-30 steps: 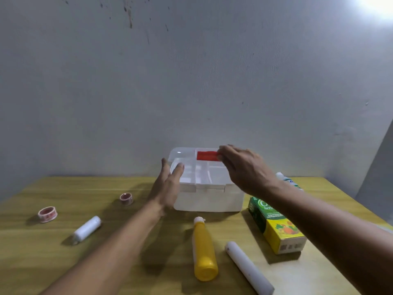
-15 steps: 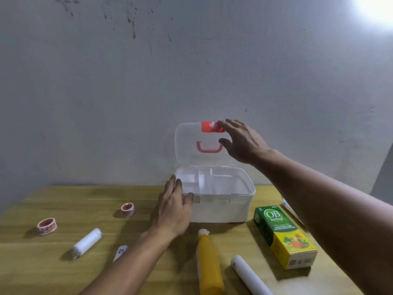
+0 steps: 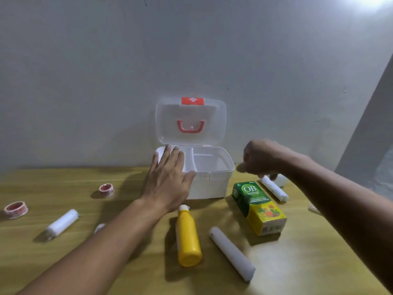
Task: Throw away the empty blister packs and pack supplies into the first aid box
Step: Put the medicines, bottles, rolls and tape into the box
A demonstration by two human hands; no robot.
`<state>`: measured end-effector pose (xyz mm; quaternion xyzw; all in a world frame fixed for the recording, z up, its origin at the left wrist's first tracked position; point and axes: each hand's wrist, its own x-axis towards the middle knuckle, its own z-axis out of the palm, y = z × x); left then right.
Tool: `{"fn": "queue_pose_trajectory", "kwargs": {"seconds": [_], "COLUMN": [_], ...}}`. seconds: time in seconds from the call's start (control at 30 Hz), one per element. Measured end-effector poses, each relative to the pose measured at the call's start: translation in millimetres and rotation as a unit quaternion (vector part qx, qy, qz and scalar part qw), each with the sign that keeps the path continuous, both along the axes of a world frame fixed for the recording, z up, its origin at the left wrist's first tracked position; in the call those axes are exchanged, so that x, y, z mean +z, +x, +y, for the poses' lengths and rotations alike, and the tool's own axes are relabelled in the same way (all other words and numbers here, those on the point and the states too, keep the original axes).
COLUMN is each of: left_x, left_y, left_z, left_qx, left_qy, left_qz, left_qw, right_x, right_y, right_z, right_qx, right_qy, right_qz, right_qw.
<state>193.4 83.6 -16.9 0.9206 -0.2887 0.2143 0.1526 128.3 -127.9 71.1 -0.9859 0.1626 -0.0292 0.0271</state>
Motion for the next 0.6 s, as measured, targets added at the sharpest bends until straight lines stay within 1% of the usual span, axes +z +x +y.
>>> {"fn": "queue_pose_trajectory", "kwargs": {"seconds": [0.03,0.07,0.1,0.17,0.23,0.3,0.37,0.5,0.57,0.6], "left_x": [0.6,1.4,2.2,4.3,6.9,10.8,16.5,27.4,30.3,30.8], "left_y": [-0.3,-0.1,0.6,2.9,4.0,5.1,8.8,23.8,27.8,28.1], "left_z": [-6.8,-13.8,-19.9,-29.0,-33.6,-34.0,-30.1,-13.9,-7.4,-5.8], "left_qx": [-0.013,-0.023,-0.03,-0.029,-0.018,-0.011,-0.003,0.026,0.04,0.045], "left_qy": [0.011,0.024,0.04,0.07,0.086,0.087,0.082,0.065,0.059,0.059], "left_qz": [-0.004,0.0,0.01,0.042,0.079,0.103,0.11,0.102,0.125,0.136], "left_qw": [1.0,0.999,0.999,0.996,0.993,0.991,0.991,0.992,0.99,0.988], "right_x": [-6.9,-14.4,-22.1,-35.9,-40.4,-32.1,-14.8,26.8,39.4,43.1], "right_y": [-17.4,-32.3,-44.5,-59.1,-63.3,-65.9,-66.6,-52.0,-32.3,-21.6], "right_z": [0.0,0.8,1.6,3.3,0.7,-4.6,-12.3,-20.3,-17.7,-13.1], "right_qx": [-0.018,-0.033,-0.045,-0.063,-0.072,-0.075,-0.073,-0.028,0.014,0.039], "right_qy": [0.01,0.014,0.02,0.042,0.077,0.082,0.047,-0.084,-0.097,-0.096], "right_qz": [0.07,0.119,0.147,0.152,0.125,0.087,0.035,-0.065,-0.106,-0.113], "right_qw": [0.997,0.992,0.988,0.985,0.987,0.99,0.996,0.994,0.989,0.988]}}
